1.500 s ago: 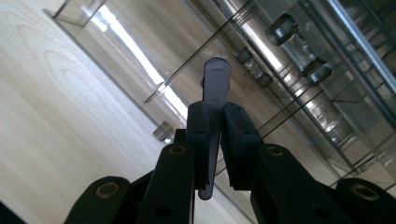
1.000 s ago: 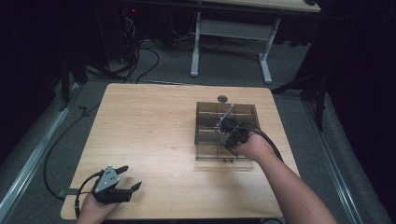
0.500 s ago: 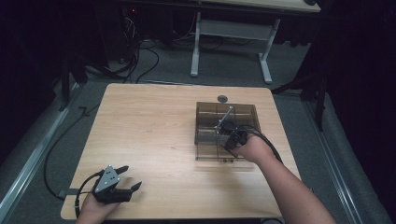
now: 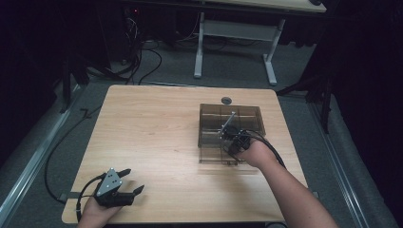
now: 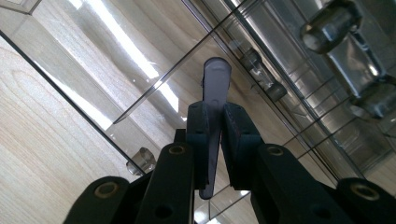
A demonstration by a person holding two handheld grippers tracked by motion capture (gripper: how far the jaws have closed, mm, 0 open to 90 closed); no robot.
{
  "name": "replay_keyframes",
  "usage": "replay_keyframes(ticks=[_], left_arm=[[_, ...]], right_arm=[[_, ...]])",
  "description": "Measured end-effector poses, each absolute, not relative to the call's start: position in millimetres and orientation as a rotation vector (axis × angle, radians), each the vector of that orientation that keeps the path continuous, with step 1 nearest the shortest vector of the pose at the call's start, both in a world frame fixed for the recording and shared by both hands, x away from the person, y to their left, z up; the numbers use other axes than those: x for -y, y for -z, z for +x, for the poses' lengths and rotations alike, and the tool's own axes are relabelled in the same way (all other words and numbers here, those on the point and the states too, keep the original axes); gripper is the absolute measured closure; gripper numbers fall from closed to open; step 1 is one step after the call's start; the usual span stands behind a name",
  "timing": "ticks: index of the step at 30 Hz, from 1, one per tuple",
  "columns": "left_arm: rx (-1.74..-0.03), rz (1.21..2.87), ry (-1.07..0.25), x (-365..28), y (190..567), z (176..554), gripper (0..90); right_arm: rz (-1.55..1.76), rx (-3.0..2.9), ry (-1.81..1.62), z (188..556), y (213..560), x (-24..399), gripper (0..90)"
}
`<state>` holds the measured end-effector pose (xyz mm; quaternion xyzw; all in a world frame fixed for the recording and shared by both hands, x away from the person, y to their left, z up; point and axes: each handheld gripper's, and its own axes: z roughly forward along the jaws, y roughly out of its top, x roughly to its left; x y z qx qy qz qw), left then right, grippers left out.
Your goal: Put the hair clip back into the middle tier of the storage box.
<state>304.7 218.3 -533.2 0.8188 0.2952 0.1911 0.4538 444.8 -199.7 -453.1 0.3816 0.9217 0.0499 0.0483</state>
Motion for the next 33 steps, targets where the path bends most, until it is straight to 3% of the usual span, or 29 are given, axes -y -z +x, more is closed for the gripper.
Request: replay_keyframes(ticks=[18, 33], left_arm=[[-0.725, 2.026, -0.471, -218.1, 533.1, 304.7, 21.8], [-0.722, 2.026, -0.468, -217.9, 533.1, 305.1, 21.8]], right_arm=[[1.237, -2.805, -0.214, 442.9, 443.8, 202.1, 72.9], [1.302, -2.764, -0.229, 416.3, 422.4, 213.5, 82.0]])
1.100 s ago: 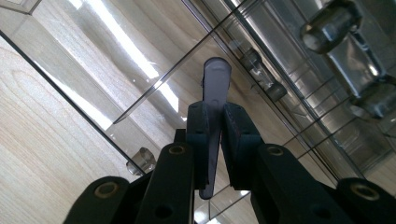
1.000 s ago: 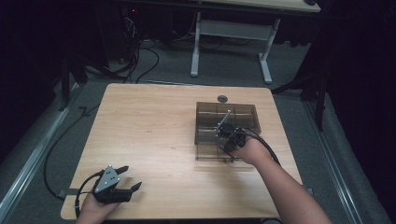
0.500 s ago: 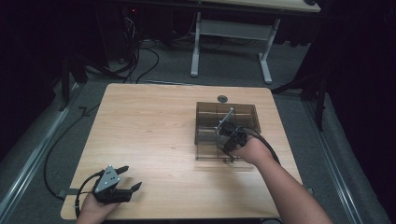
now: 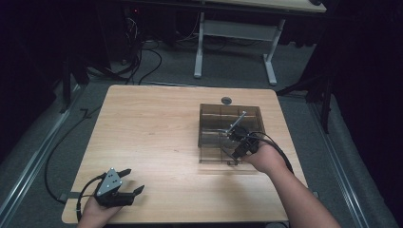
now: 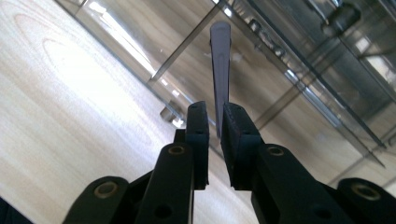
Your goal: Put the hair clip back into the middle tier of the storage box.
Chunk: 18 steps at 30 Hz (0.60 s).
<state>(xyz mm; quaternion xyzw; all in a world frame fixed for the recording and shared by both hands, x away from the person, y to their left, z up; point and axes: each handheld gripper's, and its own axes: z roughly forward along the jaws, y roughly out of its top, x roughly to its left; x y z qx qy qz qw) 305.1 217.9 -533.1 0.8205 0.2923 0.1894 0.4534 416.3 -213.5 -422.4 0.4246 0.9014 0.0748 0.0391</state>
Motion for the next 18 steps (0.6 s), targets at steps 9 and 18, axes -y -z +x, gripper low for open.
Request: replay_keyframes(ticks=[9, 18], left_arm=[[-0.723, 2.024, -0.468, -217.7, 533.2, 305.0, 21.8], [-0.727, 2.024, -0.472, -217.5, 533.3, 305.1, 21.7]], right_arm=[[1.343, -2.742, -0.295, 398.0, 418.2, 227.3, 83.3], [1.374, -2.694, -0.373, 376.2, 431.6, 240.3, 76.6]])
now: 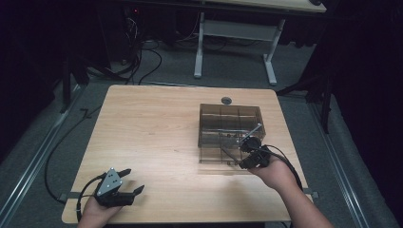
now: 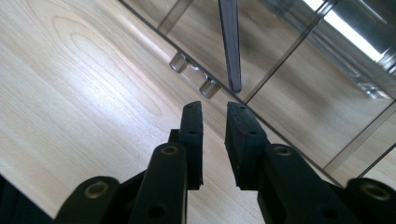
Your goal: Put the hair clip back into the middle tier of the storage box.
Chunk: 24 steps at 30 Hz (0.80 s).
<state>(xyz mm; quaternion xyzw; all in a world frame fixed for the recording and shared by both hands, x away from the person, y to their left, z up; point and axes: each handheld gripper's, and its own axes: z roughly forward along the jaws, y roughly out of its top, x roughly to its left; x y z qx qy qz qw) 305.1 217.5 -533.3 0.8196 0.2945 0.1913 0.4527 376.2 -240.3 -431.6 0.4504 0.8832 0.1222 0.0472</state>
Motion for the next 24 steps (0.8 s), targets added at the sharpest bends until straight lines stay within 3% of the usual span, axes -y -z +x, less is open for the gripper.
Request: replay_keyframes(ticks=[24], left_arm=[[-0.734, 2.023, -0.477, -217.5, 533.3, 305.7, 21.8]], right_arm=[[1.372, -2.591, -0.620, 340.9, 476.9, 254.7, 69.2]])
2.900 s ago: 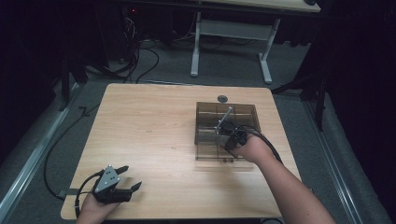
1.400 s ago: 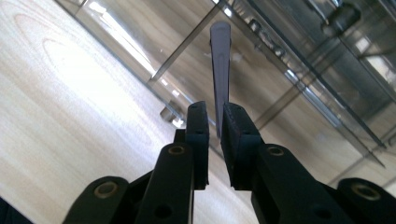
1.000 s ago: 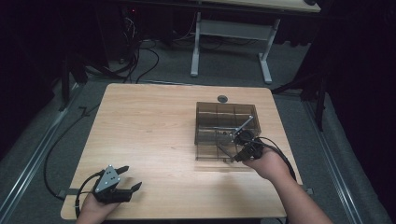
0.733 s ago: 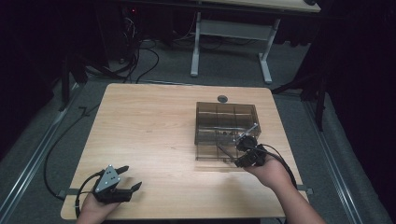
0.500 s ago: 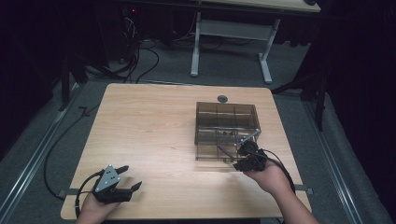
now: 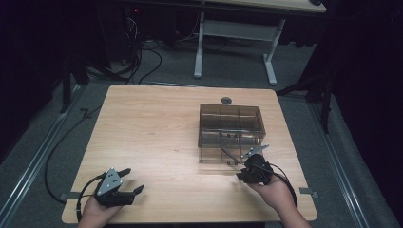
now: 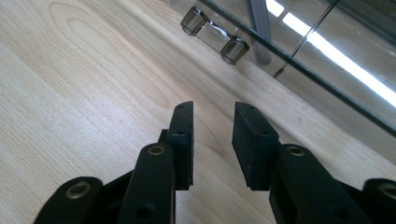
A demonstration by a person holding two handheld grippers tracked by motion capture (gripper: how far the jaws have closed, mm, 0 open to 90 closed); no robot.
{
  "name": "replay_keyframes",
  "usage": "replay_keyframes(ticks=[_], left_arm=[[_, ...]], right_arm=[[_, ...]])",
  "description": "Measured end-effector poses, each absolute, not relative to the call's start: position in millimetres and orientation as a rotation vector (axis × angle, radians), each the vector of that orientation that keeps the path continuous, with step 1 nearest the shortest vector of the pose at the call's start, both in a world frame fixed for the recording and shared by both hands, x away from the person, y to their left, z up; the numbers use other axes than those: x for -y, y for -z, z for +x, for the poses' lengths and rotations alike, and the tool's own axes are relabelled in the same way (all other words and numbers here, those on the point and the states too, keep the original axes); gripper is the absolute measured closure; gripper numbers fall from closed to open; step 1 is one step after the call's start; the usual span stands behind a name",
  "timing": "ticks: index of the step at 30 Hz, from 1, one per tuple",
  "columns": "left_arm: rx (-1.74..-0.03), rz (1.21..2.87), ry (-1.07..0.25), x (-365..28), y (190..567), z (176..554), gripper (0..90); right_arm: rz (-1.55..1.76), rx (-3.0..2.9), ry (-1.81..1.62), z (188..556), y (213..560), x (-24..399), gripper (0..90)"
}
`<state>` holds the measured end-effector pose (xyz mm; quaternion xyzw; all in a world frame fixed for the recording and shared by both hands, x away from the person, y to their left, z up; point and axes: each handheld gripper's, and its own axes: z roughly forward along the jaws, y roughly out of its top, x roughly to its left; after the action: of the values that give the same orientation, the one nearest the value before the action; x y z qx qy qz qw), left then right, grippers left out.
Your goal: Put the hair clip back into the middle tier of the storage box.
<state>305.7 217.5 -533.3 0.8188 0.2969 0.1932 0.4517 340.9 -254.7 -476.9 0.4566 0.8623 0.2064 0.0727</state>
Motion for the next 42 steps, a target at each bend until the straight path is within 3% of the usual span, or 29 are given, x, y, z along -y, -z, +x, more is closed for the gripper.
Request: replay_keyframes(ticks=[30, 42], left_arm=[[-0.767, 2.014, -0.491, -217.6, 533.3, 306.3, 21.9], [-0.760, 2.020, -0.495, -216.7, 533.5, 305.9, 22.0]], right_arm=[[1.232, -2.108, -1.165, 284.8, 523.0, 276.9, 56.8], [1.262, -2.082, -1.201, 284.0, 526.8, 278.6, 54.7]])
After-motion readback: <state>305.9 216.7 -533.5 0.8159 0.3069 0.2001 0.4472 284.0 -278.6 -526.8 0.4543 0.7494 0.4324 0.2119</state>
